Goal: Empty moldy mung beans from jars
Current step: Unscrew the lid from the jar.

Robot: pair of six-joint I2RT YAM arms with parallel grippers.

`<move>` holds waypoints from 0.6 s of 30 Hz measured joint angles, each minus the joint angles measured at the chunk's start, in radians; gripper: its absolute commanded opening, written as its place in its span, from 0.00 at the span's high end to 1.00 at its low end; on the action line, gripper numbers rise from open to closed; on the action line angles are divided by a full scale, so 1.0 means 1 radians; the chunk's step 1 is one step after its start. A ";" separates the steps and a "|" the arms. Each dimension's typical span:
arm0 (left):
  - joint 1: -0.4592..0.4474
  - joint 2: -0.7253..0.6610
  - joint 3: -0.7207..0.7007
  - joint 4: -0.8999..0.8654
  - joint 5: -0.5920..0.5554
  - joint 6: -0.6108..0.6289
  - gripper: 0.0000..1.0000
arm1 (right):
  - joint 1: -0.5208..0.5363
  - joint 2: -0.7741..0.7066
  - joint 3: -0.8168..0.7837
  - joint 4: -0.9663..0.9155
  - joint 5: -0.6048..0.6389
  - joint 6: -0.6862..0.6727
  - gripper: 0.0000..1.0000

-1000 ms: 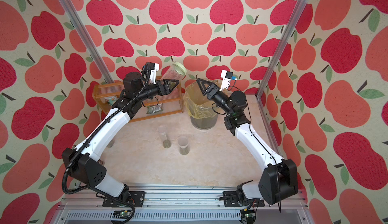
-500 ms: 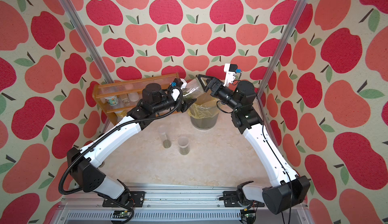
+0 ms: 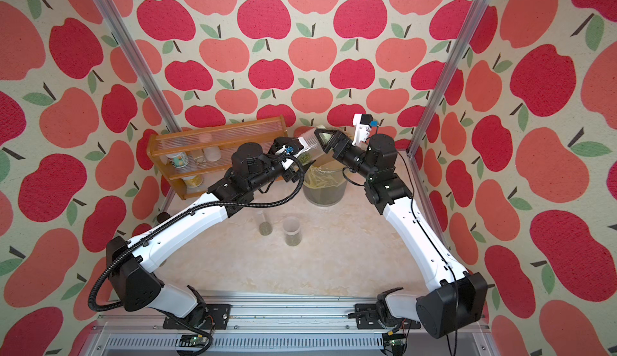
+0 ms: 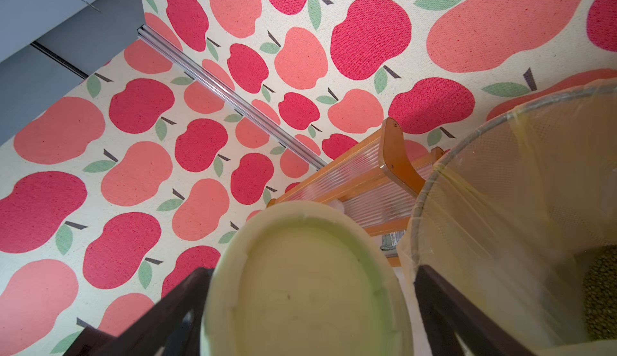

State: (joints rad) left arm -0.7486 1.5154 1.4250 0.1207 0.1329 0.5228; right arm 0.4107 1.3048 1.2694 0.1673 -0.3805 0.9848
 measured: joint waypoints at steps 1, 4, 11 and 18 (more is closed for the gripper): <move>-0.003 0.000 -0.005 0.001 -0.008 0.005 0.60 | -0.002 0.002 -0.018 0.033 -0.004 0.023 0.02; -0.010 0.000 -0.010 0.003 -0.025 0.020 0.60 | -0.008 0.014 -0.056 0.127 -0.017 0.087 0.02; -0.020 0.000 -0.010 0.035 -0.039 0.030 0.61 | -0.008 0.025 -0.084 0.256 -0.021 0.159 0.02; -0.021 0.000 -0.010 0.047 -0.056 0.030 0.61 | -0.008 0.025 -0.098 0.296 -0.009 0.170 0.02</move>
State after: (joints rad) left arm -0.7696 1.5154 1.4151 0.1673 0.0769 0.5526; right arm 0.4026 1.3296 1.1713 0.4633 -0.3897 1.1545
